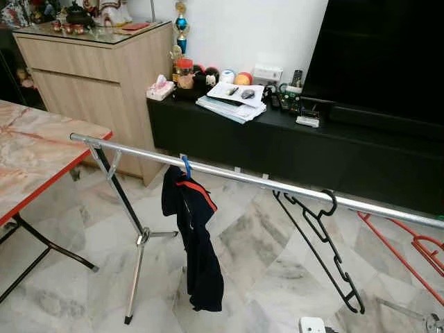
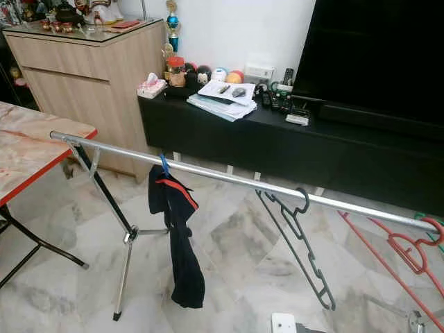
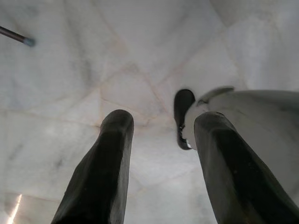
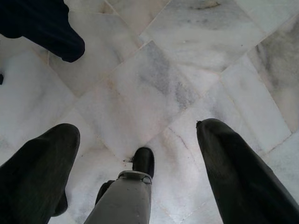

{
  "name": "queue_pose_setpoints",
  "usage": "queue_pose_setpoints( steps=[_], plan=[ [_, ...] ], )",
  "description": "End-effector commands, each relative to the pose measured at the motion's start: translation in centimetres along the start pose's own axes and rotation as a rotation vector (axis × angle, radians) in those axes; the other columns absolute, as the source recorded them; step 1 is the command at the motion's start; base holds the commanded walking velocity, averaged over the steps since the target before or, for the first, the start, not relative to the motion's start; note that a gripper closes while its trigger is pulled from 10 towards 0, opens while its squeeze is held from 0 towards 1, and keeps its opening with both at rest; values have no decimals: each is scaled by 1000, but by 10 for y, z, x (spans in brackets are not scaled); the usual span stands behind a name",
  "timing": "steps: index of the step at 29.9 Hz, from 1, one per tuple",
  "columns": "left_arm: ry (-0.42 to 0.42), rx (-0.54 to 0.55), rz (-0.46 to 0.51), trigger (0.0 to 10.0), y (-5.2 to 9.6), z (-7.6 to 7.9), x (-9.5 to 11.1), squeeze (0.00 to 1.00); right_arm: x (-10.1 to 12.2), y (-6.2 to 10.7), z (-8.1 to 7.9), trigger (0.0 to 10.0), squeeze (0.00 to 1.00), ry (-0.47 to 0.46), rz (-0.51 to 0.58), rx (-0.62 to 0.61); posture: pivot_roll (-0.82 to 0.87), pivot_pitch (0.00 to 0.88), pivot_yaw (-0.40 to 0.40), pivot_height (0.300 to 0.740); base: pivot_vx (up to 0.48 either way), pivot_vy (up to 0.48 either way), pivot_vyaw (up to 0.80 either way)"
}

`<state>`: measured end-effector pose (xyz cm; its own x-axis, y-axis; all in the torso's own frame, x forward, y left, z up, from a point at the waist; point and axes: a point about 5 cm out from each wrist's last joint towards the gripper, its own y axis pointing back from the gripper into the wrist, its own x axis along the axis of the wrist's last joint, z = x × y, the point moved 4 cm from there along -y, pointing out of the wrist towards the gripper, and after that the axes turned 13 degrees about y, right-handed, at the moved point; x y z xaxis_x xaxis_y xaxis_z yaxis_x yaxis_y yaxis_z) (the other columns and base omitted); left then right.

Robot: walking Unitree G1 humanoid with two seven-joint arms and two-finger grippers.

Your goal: Hang hanger

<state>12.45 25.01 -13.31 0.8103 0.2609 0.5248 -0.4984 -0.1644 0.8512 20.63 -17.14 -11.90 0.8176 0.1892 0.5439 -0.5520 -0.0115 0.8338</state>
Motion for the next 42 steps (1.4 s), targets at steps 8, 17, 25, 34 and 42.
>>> queue_pose_setpoints(
  steps=[8, 17, 25, 34, 42],
  plan=[
    [9, -2, -13, 10000, 1, 3, -7, 0, 0, 0, 3, 10000, 0, 10, -3, -7, 88, 0, -32, 740, 0, 0, 0],
    [-2, -11, -4, 10000, 0, 4, -2, 0, -1, 0, 2, 10000, 0, 11, 0, -6, 87, 0, -26, 740, -169, 0, 0],
    [-3, -7, 7, 10000, -1, -3, 6, 0, -2, 0, 2, 10000, 0, 5, 0, -5, 96, 0, -30, 740, -266, 0, 0],
    [-8, -12, -5, 10000, 0, 4, -1, 0, -2, 1, 3, 10000, 0, 10, -2, -5, 96, 0, -35, 740, -246, 0, 0],
    [-14, -3, -19, 10000, 2, -1, -6, 0, -3, 1, 4, 10000, 0, 16, -8, -5, 94, 0, -36, 740, 0, 0, -452]
  ],
)
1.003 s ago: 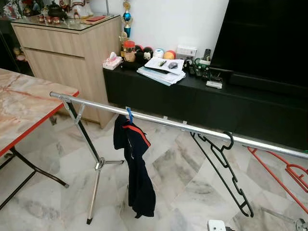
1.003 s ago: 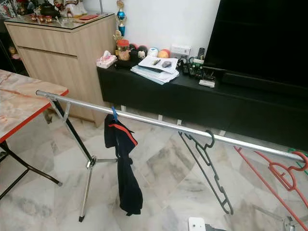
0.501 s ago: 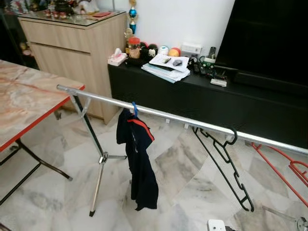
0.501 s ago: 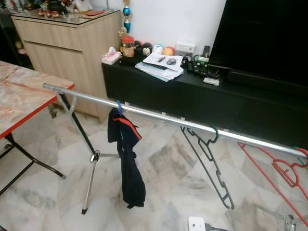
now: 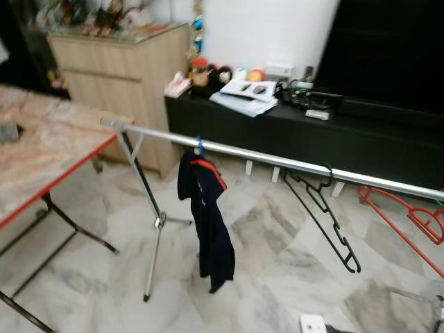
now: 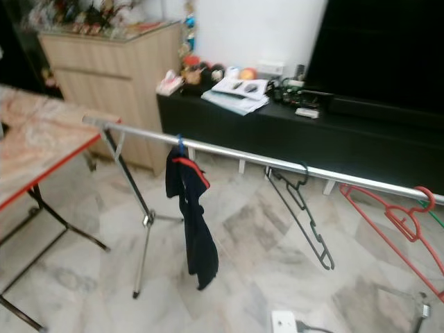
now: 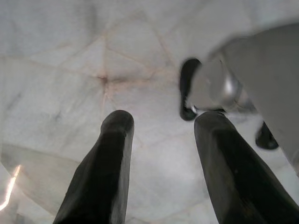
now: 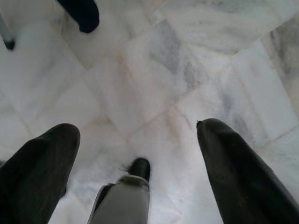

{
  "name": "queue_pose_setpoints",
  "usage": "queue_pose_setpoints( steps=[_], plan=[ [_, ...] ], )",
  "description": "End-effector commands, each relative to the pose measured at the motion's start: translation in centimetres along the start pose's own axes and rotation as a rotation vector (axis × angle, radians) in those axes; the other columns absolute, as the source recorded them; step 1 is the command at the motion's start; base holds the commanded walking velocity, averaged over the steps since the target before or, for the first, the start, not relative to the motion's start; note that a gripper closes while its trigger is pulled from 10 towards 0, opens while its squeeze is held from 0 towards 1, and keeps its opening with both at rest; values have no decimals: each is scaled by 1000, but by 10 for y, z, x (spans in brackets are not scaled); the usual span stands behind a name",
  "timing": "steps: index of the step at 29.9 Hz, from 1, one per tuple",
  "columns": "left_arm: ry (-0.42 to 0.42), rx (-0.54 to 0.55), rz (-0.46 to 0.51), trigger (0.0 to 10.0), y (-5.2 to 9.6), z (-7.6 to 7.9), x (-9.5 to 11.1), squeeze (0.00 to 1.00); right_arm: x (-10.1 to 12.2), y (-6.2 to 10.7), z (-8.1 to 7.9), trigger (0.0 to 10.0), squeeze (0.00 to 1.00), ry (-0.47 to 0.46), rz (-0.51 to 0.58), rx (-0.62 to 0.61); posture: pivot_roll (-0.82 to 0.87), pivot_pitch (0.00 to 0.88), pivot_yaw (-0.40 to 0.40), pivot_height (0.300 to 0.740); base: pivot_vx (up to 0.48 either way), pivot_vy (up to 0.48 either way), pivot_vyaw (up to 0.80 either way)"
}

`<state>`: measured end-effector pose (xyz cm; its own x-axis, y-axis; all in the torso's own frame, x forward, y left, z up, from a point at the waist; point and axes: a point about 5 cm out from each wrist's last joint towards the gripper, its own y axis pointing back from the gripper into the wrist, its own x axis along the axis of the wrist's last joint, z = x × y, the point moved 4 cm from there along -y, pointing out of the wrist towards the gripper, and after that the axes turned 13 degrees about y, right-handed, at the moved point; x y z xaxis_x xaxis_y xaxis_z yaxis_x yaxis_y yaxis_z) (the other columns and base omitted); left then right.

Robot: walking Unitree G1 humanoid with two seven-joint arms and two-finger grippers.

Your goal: Hang hanger

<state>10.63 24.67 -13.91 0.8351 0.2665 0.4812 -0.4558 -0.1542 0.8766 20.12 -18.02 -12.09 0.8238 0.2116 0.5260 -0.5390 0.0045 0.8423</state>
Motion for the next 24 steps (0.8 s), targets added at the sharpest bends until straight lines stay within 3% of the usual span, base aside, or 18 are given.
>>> queue_pose_setpoints(
  steps=[1, 12, 18, 24],
  plan=[
    [-9, -6, 32, 10000, -2, 0, 13, 0, 5, -1, -4, 10000, 0, -7, 11, 9, 94, 0, -36, 740, 0, 0, -763],
    [4, -15, 40, 10000, -4, 6, 15, 0, 5, -1, -3, 10000, 0, 3, 8, 10, 97, 0, -42, 740, 0, 0, -760],
    [-34, -28, 37, 10000, -5, 15, 16, 0, 8, -1, -3, 10000, 0, 6, 11, 12, 96, 0, -41, 740, 0, -84, -756],
    [2, 3, 38, 10000, -1, -8, 16, 0, 9, -2, -4, 10000, 0, 0, 14, 11, 94, 0, -37, 740, 0, -134, -756]
  ],
)
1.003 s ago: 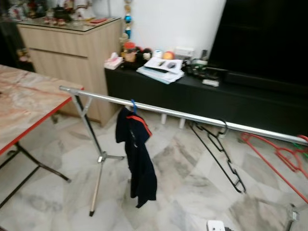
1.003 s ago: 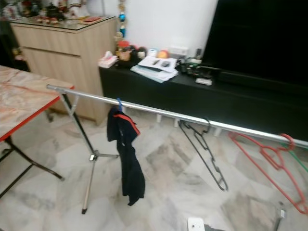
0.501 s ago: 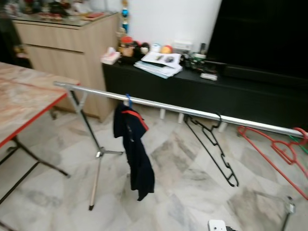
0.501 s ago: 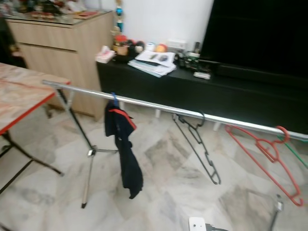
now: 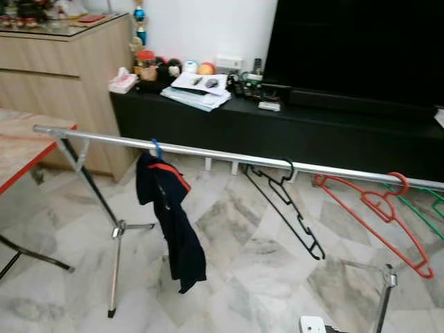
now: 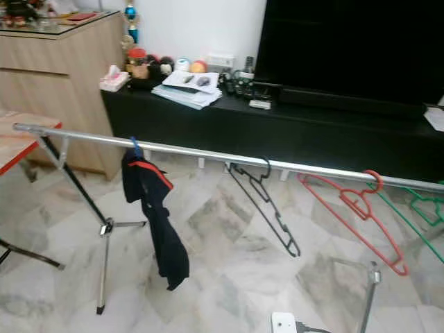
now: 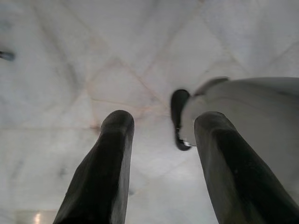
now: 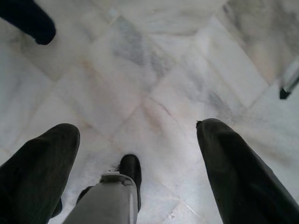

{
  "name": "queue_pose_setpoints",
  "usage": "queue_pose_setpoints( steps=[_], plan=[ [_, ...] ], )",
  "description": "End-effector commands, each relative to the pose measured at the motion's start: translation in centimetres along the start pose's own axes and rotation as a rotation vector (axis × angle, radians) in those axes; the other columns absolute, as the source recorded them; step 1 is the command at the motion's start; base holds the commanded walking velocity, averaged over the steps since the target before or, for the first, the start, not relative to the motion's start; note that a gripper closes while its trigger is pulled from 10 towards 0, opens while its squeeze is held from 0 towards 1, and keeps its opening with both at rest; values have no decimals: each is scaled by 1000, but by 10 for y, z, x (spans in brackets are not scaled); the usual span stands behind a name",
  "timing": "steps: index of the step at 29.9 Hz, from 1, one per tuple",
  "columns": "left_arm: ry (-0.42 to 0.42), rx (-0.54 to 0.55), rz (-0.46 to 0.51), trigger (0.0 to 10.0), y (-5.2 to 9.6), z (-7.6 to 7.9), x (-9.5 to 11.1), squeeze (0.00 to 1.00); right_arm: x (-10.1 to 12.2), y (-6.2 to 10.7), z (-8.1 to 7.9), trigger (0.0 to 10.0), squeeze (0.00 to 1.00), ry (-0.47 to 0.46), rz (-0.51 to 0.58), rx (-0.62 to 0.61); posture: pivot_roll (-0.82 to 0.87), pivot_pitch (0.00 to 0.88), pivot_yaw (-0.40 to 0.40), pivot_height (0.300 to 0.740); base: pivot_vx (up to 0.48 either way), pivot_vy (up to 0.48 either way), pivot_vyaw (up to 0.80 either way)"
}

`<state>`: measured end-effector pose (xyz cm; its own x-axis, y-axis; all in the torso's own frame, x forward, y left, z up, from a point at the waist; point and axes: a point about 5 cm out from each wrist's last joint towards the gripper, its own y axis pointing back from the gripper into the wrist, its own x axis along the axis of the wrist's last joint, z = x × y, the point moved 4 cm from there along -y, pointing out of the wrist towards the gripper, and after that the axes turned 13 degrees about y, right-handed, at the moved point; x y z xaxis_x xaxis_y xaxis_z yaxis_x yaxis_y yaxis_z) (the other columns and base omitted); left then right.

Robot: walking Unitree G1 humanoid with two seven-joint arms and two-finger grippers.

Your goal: Hang hanger

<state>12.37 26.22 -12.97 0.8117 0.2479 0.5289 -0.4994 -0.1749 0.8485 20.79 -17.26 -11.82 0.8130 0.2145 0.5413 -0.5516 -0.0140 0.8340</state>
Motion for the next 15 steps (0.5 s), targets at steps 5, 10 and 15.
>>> queue_pose_setpoints(
  steps=[5, 10, 15],
  plan=[
    [10, -2, -19, 10000, 2, -3, -8, 0, 0, 0, 2, 10000, 0, -4, -6, -4, 95, 0, -37, 740, 0, 0, -751],
    [-17, -28, -22, 10000, 0, 17, -10, 0, 0, 0, 2, 10000, 0, -2, -6, -2, 97, 0, -39, 740, 0, 0, -754],
    [-16, -28, -23, 10000, -1, 17, -9, 0, 1, 0, 2, 10000, 0, -2, -5, -3, 96, 0, -39, 740, 0, -147, -753]
  ],
)
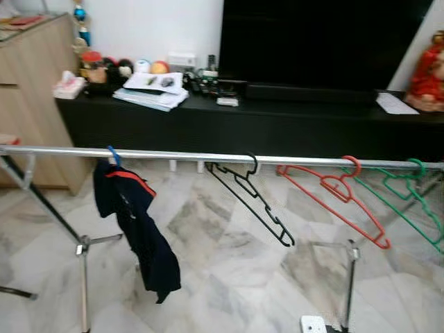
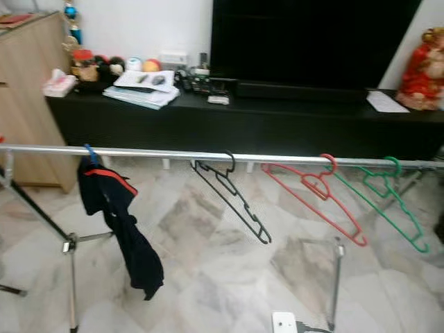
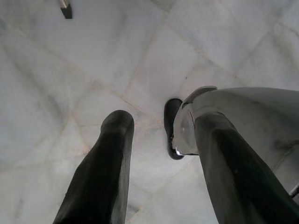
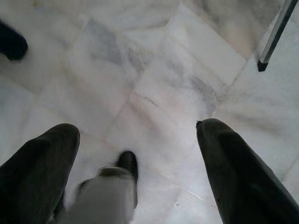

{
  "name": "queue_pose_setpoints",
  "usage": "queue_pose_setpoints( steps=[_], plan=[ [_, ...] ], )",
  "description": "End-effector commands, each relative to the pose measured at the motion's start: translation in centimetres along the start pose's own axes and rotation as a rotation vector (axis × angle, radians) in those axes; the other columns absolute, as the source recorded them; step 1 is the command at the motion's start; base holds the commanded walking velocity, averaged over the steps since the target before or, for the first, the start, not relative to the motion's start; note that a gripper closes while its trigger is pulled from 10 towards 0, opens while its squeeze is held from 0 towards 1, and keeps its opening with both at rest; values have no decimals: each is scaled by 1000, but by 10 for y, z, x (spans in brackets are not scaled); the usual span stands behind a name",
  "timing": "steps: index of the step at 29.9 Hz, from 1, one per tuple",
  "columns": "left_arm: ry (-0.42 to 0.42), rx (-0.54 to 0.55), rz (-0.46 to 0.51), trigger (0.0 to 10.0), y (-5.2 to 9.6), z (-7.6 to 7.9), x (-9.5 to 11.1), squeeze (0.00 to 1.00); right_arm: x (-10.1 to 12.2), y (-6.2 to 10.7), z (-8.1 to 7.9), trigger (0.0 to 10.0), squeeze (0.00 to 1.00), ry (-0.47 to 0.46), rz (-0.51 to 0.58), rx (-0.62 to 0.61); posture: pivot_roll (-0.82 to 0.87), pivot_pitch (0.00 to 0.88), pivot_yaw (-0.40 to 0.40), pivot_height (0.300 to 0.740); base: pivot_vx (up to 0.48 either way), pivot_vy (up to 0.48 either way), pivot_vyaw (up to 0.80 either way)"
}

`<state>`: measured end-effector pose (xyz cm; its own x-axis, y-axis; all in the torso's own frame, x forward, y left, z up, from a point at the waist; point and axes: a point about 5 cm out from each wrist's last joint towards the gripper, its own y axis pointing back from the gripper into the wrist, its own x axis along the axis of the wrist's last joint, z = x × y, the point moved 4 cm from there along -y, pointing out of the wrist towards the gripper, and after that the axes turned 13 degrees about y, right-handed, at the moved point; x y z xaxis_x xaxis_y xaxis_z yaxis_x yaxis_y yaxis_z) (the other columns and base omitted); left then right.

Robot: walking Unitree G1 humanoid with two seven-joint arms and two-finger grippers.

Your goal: Hang hanger

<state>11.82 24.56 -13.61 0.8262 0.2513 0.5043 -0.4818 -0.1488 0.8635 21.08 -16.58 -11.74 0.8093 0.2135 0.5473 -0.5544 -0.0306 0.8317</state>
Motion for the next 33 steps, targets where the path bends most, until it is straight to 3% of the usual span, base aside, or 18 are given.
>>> queue_pose_setpoints(
  steps=[1, 8, 15, 33],
  plan=[
    [2, -3, 7, 10000, -1, 0, 4, 0, -3, 1, 8, 10000, 0, -1, -12, -18, 96, 0, -38, 740, 0, 0, -750],
    [3, 10, 5, 10000, 1, -10, 5, 0, -3, 1, 8, 10000, 0, 4, -12, -17, 97, 0, -38, 740, 0, 0, -753],
    [20, -11, 16, 10000, 0, -2, 6, 0, -3, 1, 8, 10000, 0, 4, -12, -16, 97, 0, -37, 740, 0, 0, -749],
    [22, -12, 20, 10000, -1, -4, 9, 0, -2, 1, 8, 10000, 0, 10, -12, -14, 99, 0, -39, 740, 0, 0, -730]
  ],
)
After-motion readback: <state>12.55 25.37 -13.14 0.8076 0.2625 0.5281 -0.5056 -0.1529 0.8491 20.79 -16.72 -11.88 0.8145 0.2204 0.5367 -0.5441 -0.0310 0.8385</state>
